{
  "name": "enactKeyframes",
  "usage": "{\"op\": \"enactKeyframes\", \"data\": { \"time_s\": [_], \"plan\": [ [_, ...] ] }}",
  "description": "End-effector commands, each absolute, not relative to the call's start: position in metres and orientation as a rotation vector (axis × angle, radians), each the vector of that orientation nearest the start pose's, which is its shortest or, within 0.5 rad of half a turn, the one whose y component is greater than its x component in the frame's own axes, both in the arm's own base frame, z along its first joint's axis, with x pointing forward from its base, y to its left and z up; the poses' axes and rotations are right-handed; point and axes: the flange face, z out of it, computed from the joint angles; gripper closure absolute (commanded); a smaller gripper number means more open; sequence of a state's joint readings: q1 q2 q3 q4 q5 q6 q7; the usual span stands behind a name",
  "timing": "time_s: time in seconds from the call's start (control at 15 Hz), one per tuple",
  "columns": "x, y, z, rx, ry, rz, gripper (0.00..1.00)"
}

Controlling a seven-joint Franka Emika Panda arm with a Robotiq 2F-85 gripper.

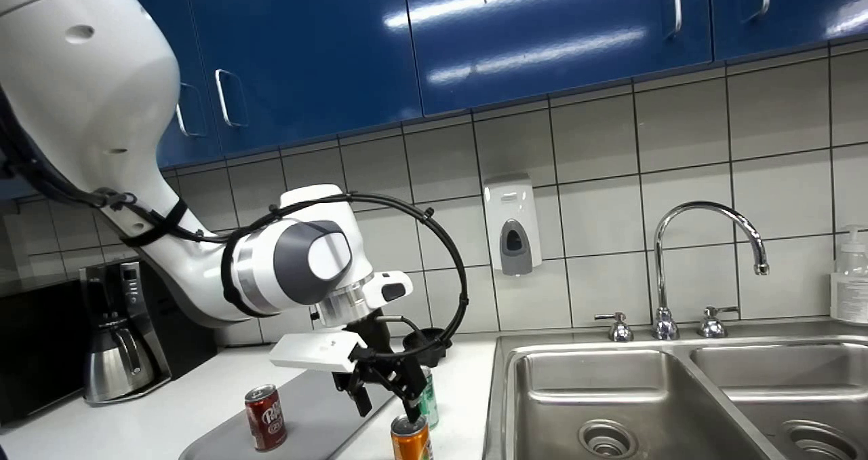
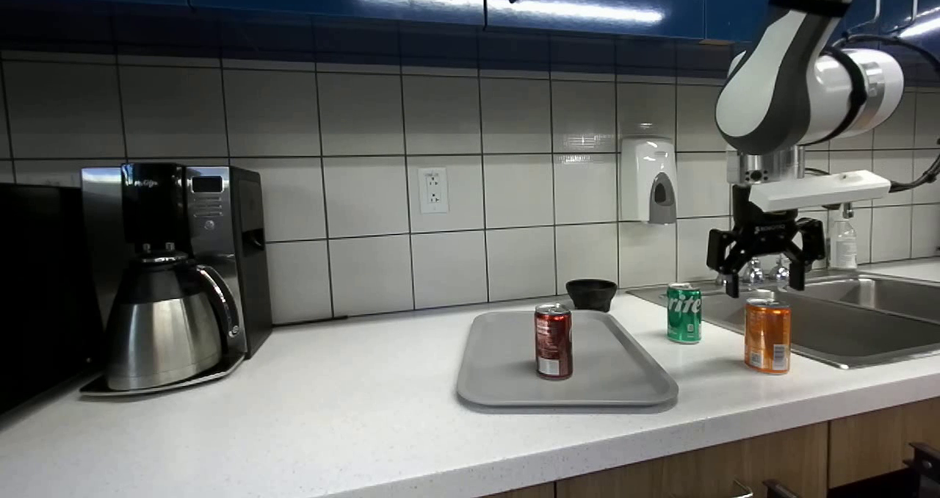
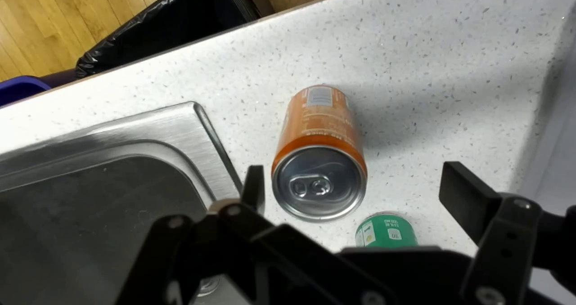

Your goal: Put the two cans on the tray

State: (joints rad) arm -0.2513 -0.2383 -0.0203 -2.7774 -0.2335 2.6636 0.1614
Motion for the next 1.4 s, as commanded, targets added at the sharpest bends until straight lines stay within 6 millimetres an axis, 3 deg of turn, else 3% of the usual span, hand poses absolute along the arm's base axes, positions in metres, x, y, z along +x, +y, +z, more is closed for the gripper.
{"op": "enactKeyframes", "data": {
  "time_s": [0.0, 0.73, 1.33],
  "plan": [
    [0.382, -0.100, 0.281, -3.241, 0.405, -0.221, 0.00],
    [0.374, -0.131, 0.274, -3.221, 0.531, -0.232, 0.00],
    [0.380, -0.112, 0.232, -3.260, 0.485, -0.118, 0.00]
  ]
}}
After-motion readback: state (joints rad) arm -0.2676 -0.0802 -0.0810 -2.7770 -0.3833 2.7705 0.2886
